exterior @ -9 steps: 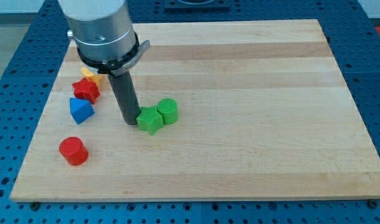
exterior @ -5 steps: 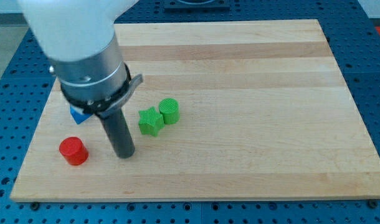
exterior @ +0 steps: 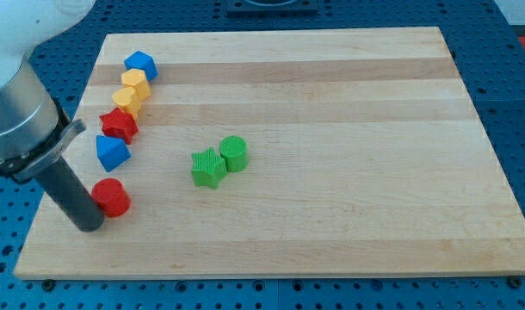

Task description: Move the red circle to the top of the green circle

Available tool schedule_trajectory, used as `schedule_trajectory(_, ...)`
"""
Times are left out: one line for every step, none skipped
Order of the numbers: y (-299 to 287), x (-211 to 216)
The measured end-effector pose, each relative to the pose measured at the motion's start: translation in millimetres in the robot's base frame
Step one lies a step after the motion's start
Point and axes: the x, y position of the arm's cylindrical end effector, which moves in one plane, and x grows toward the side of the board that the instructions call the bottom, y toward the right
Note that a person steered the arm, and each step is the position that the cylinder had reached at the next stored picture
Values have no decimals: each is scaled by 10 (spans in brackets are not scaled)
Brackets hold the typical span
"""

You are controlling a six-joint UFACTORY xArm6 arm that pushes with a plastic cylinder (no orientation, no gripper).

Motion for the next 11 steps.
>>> schedule_trajectory(9, -168)
schedule_trajectory(27, -315)
schedule_trajectory(174, -317)
schedule_trajectory(387, -317)
schedule_trajectory(489, -325)
schedule_trajectory(489, -444)
schedule_trajectory(512, -587)
schedule_trajectory(609, -628)
schedule_trajectory(708, -628)
schedule_trajectory(780, -652)
schedule_trajectory(866, -778)
